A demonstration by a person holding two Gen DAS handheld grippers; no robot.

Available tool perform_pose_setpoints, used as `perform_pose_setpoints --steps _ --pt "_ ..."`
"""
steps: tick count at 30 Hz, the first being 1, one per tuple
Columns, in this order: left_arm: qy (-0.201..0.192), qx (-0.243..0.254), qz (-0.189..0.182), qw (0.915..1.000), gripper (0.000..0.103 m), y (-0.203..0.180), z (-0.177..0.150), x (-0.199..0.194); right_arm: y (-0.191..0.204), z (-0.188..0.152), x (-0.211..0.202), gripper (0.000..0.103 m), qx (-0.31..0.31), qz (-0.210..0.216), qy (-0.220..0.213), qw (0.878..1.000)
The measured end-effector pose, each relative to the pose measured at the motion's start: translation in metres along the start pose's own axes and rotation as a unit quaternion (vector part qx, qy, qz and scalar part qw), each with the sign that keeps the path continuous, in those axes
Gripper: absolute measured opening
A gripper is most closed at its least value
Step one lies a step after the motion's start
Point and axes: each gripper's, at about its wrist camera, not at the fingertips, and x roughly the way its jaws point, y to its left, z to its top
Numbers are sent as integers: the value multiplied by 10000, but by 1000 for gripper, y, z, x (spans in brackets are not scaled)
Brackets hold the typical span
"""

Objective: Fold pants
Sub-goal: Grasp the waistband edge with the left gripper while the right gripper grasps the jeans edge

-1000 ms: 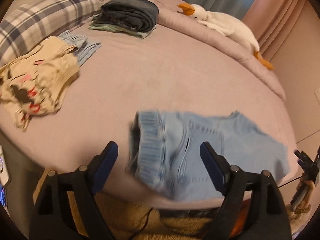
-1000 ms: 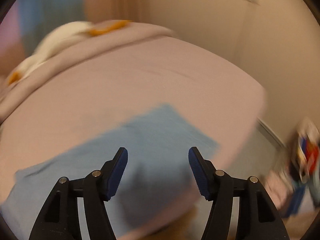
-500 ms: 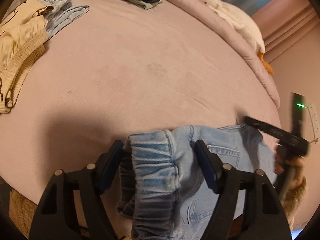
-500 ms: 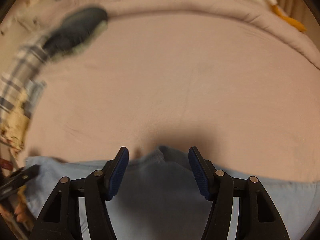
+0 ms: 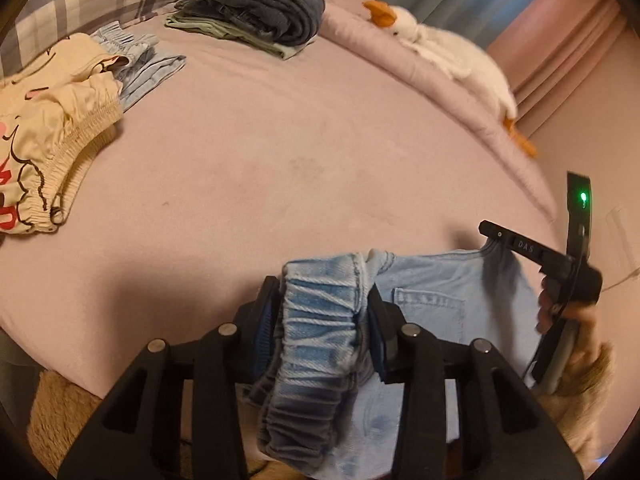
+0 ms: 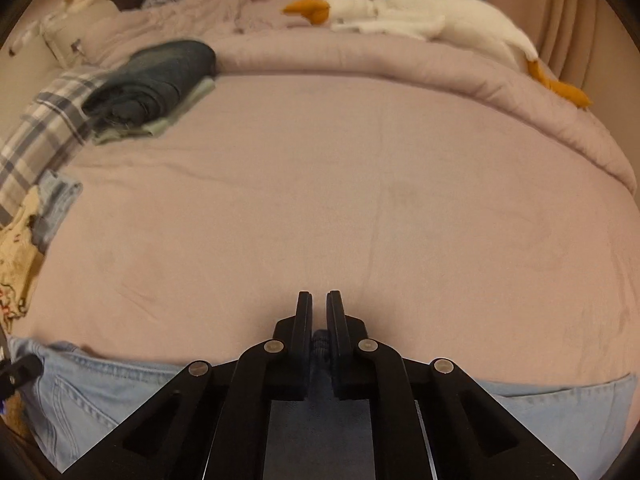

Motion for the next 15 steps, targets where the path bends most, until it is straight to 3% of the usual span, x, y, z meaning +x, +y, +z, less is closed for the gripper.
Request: perform_pose_setpoints --steps 3,5,8,15 --pt "10 184 161 9997 43 0 -5 4 -2 -11 44 7 35 -51 502 9987" --pt "29 151 121 9998 43 6 -4 4 1 -16 43 6 -49 -116 282 9995" --pt "64 26 41 10000 43 11 -3 4 5 -13 43 6 -39 -176 327 9993" --pt "-30 39 269 9996 42 12 -11 -4 -9 -9 41 5 144 34 312 9994"
